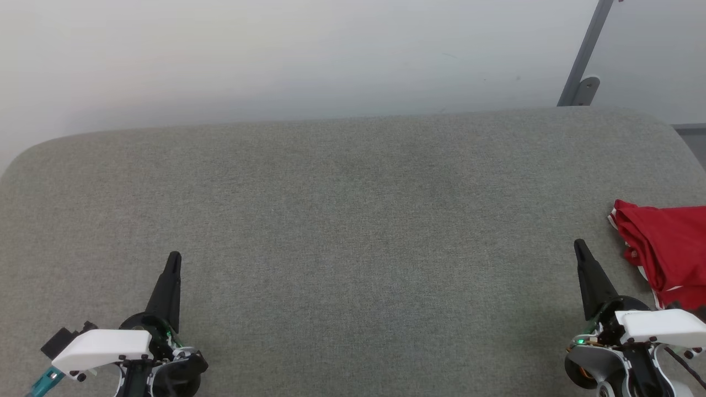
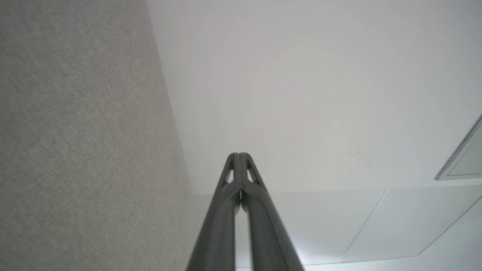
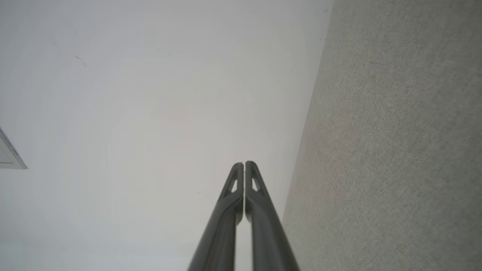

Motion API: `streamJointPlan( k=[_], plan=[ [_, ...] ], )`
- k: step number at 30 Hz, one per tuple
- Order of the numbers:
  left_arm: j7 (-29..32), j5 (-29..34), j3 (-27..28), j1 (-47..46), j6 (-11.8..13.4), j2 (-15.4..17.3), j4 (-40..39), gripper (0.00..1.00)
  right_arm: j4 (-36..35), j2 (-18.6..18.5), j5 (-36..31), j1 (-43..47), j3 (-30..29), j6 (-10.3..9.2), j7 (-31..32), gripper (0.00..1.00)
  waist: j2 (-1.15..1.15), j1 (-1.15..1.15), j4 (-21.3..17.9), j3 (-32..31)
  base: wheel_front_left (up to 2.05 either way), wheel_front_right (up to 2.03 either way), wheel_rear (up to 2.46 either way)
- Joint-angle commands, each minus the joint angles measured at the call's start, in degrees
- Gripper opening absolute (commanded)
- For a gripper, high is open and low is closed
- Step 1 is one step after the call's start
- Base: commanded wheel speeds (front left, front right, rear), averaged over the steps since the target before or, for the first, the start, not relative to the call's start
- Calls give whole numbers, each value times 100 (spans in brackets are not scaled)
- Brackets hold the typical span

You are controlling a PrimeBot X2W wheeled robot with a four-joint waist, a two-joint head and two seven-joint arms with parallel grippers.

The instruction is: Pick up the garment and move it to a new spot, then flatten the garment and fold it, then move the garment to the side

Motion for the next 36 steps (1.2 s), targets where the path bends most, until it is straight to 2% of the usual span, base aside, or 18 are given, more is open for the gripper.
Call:
streamJointPlan(
  k=[1,36],
  plan=[
    [17,-18,22,-67,12,-10,0,0,13,10,21,-52,-4,-2,9,0,0,0,0,0,0,0,0],
    [47,16,48,-70,12,-29,1,0,13,10,22,-52,-1,-2,9,0,0,0,0,0,0,0,0]
  ],
)
